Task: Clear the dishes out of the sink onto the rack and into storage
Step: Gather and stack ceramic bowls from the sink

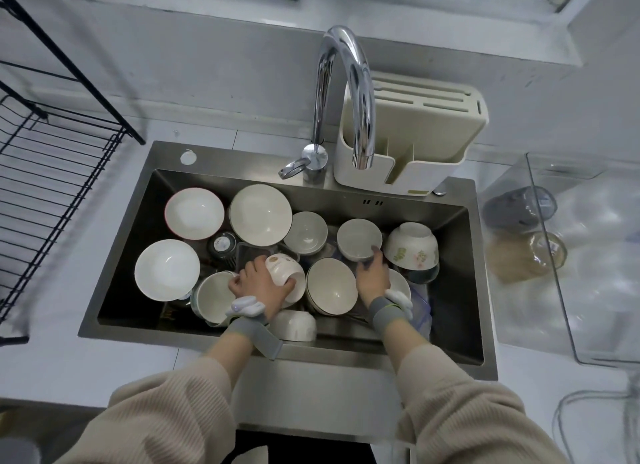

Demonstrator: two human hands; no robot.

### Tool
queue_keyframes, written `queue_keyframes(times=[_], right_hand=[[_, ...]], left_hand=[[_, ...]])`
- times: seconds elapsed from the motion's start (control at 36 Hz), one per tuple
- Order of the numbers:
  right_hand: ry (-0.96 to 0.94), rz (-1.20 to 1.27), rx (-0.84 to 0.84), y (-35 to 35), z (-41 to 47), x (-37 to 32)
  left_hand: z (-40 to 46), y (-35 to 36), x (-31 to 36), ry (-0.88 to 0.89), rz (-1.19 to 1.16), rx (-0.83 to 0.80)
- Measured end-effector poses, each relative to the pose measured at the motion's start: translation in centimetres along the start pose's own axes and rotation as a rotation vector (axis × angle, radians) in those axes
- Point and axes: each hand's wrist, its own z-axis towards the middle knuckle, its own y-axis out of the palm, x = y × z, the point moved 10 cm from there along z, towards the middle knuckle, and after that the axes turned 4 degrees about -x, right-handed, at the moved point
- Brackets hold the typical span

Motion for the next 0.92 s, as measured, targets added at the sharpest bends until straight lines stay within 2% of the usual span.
queue_keyframes(times=[0.08, 0.19, 0.31, 0.47, 0.67, 0.78, 0.92], right_hand=[[-0.066, -0.138, -0.132, 1.3, 1.2, -1.2], [-0.031, -0.247, -0.282, 2.9, 2.3, -1.3], [0.010, -0.241, -0.228, 2.5, 2.9, -1.3], [0.066, -0.060, -0.064, 0.7, 3.0, -0.6], [-0.075, 0.028, 0.085, -1.1, 0.8, -1.7], [-0.191, 0.070, 0.093, -1.5, -1.3, -2.8], [-0.340, -0.041, 0.061, -1.0, -4.2, -3.9]], left_hand=[[0.0, 0.1, 0.0, 0.011, -0.056, 0.012], [0.0, 0.2, -0.2, 0.021, -0.085, 0.016], [-0.2, -0.2, 0.3, 0.068, -0.114, 0.024], [-0.4, -0.3, 0.4, 0.093, -0.184, -0.020], [-0.8, -0.6, 0.5, 0.072, -0.201, -0.042], [-1.2, -0.8, 0.7, 0.065, -0.195, -0.049], [-1.6, -1.0, 0.7, 0.059, -0.175, -0.059]])
